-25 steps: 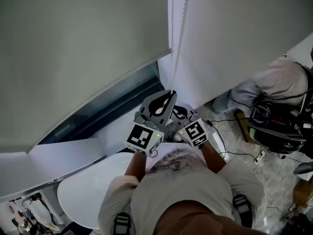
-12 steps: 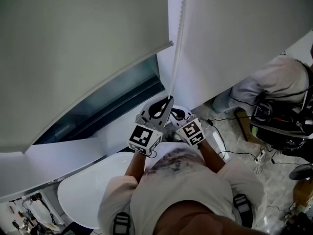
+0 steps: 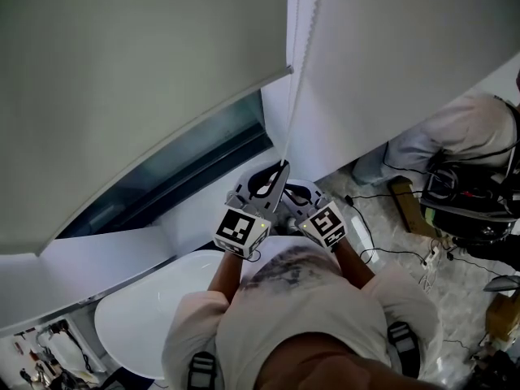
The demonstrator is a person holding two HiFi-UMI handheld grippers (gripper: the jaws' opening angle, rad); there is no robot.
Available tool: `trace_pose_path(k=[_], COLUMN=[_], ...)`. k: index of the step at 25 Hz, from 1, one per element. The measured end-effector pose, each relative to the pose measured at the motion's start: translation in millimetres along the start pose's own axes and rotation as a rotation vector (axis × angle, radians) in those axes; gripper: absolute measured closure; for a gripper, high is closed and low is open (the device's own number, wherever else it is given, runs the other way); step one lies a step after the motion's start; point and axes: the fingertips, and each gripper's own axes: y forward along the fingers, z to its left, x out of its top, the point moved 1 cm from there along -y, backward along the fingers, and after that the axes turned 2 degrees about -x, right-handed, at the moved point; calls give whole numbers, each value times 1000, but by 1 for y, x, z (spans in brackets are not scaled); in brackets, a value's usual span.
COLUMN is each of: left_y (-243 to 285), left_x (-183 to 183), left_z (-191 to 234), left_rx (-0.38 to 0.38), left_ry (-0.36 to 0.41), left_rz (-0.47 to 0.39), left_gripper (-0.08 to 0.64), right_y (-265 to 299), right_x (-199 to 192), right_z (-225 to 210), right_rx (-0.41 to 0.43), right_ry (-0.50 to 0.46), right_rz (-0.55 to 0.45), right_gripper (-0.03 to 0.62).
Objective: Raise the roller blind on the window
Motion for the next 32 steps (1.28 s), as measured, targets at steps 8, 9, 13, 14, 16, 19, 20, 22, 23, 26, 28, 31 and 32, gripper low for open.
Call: trace_pose_path(k=[8, 9, 13, 14, 16, 19, 20, 22, 23, 26, 28, 31, 32], left_y=[3, 4, 7, 8, 9, 6, 5, 2, 2, 10, 14, 12, 13], left_x=[-3, -4, -6, -7, -9, -6, -5, -3, -4, -10, -11, -8, -9], left_z=[5, 6, 7, 7, 6, 2, 1, 1, 1, 2, 2, 0, 0], left_rx=[15, 15, 15, 15, 14, 13, 13, 12, 11, 6, 2, -6, -7], left_ry=[-1, -1, 1, 1, 1, 3, 4, 4, 4, 4, 4, 5, 5], left_rz=[1, 1, -1, -1, 0, -3, -4, -2, -1, 0, 0, -3, -5], left_gripper=[546, 546, 546, 546, 546, 546, 546, 546, 546, 546, 546, 546, 546], right_y=[-42, -47, -65, -68, -71, -75, -76, -77, -76, -74, -74, -78, -79], right_x=[53, 64, 109, 119, 144, 185, 197, 219, 227, 242, 253, 274, 279], right_z=[-16, -20, -29, -29, -27, -21, -19, -17, -18, -26, -30, -28, -30], right_rx=[-38, -45, -68, -68, -66, -72, -72, -70, -69, -72, -78, -87, -90], right_ry=[-33, -35, -28, -40, -82, -130, -134, -142, -147, -177, -201, -222, -224], right_rz=[-111, -147, -236, -240, -261, -303, -317, -346, -357, -381, -398, -425, -433], right_gripper=[526, 526, 523, 511, 472, 471, 471, 471, 471, 471, 471, 471, 471])
